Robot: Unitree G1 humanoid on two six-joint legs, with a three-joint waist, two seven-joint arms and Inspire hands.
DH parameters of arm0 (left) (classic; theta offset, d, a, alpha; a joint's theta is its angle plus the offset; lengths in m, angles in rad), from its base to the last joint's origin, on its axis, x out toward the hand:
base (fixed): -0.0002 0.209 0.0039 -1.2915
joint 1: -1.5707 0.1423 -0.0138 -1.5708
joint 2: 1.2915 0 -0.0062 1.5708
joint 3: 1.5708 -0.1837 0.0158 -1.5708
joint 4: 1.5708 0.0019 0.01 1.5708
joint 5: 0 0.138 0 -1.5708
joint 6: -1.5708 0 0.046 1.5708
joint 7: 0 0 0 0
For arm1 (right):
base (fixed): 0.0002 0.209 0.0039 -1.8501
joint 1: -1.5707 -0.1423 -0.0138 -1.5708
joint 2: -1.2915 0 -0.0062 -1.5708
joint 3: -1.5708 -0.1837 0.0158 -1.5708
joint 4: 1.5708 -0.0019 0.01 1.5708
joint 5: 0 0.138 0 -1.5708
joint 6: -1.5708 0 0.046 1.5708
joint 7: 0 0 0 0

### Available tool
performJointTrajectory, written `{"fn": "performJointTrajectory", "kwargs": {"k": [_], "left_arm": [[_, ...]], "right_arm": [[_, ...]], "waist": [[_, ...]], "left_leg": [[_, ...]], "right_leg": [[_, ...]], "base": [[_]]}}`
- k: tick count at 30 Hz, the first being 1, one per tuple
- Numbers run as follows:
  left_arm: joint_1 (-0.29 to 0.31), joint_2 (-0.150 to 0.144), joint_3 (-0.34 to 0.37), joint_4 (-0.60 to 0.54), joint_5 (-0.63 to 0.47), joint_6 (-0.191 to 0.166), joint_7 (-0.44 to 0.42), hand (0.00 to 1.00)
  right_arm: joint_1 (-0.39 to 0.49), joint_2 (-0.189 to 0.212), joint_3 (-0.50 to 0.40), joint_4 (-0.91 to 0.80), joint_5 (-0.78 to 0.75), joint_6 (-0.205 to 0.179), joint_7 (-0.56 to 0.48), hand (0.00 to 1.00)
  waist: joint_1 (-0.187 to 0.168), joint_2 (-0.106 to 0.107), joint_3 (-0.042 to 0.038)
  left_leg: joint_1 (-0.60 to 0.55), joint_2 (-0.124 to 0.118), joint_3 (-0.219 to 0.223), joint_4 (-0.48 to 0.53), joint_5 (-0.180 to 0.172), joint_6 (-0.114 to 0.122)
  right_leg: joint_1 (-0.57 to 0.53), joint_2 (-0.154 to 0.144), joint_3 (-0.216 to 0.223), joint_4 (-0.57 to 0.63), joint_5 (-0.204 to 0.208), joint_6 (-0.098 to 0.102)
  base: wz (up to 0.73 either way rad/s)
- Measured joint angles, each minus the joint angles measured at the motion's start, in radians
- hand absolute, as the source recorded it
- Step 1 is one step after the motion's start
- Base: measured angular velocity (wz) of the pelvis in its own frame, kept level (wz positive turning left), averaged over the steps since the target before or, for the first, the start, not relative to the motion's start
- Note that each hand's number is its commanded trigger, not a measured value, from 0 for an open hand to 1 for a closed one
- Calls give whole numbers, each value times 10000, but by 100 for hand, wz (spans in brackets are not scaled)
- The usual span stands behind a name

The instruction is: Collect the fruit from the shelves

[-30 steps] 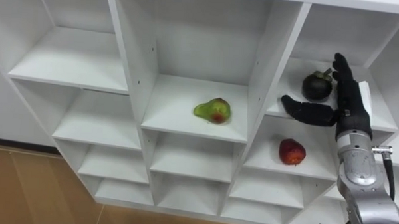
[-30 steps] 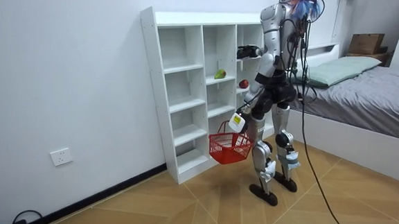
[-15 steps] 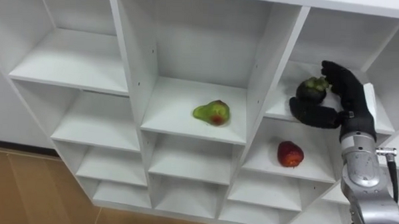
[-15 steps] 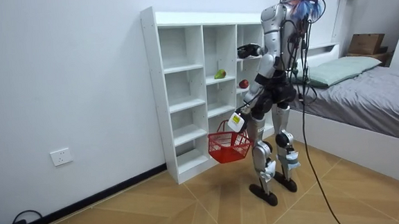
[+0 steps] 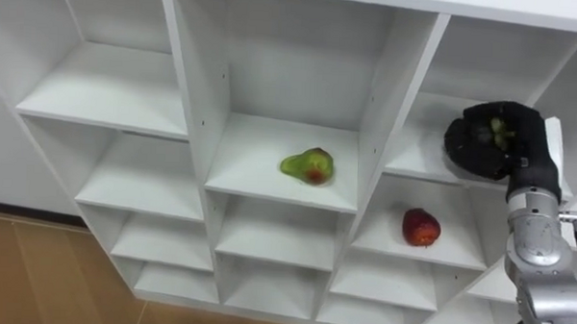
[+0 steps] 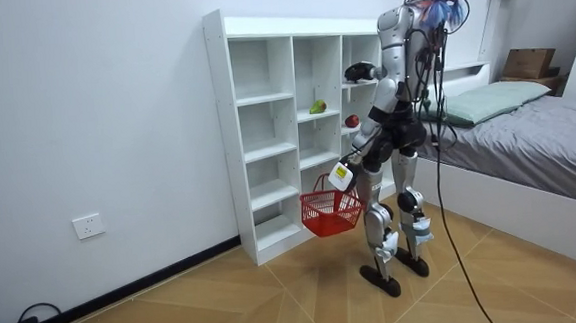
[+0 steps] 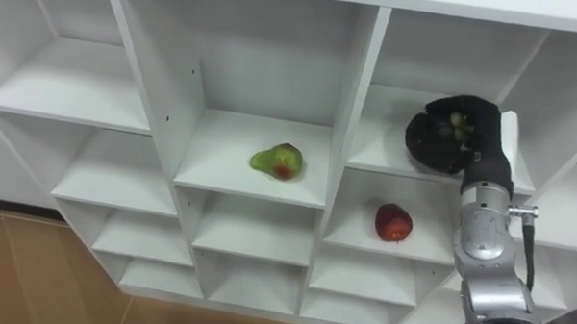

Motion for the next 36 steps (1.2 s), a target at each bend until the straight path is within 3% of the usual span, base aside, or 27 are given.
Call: {"fn": "performJointTrajectory", "kwargs": {"k": [8, 10, 18, 20, 29, 36], "left_arm": [[-27, 2, 0, -11, 6, 0, -6, 100], [-46, 3, 4, -13, 14, 0, -13, 100], [-88, -16, 9, -17, 103, -104, -167, 100], [-158, -56, 9, -2, 104, -173, -234, 100], [-253, -231, 5, -7, 217, -292, -184, 100], [-387, -328, -35, 2, 159, -319, -202, 100]], "right_arm": [[-88, 0, 50, -105, -60, 34, 181, 100], [15, 13, 85, -517, -149, 211, 248, 100], [1203, 50, 193, -2466, -334, 356, 846, 100], [1582, 219, 198, -3232, -334, 433, 1106, 100], [2765, 371, 334, -5208, -394, 597, 1744, 100], [3321, 602, 604, -5774, -386, 631, 2147, 100]], "waist": [[-9, -43, -5], [-23, -68, -24], [-79, 64, 10], [-108, 98, 20], [-300, 268, -78], [-317, 359, -81]], "left_leg": [[-94, 10, 10, 0, 0, 0], [-164, 9, 38, 23, 4, -2], [-148, 6, 264, 24, 11, -2], [-166, 13, 304, 22, 10, -1], [-246, 17, 422, 1, 8, 3], [-301, 32, 571, -76, 23, 10]], "right_leg": [[-164, 0, 5, 7, 0, 0], [-185, -1, 73, 2, 1, -1], [-186, -5, 285, -6, 0, -1], [-205, -5, 279, -1, 1, -1], [-354, -7, 386, 76, 12, -14], [-511, 10, 585, 105, 15, -18]], "base": [[-1], [-4], [-6], [-4], [-4], [-7]]}}
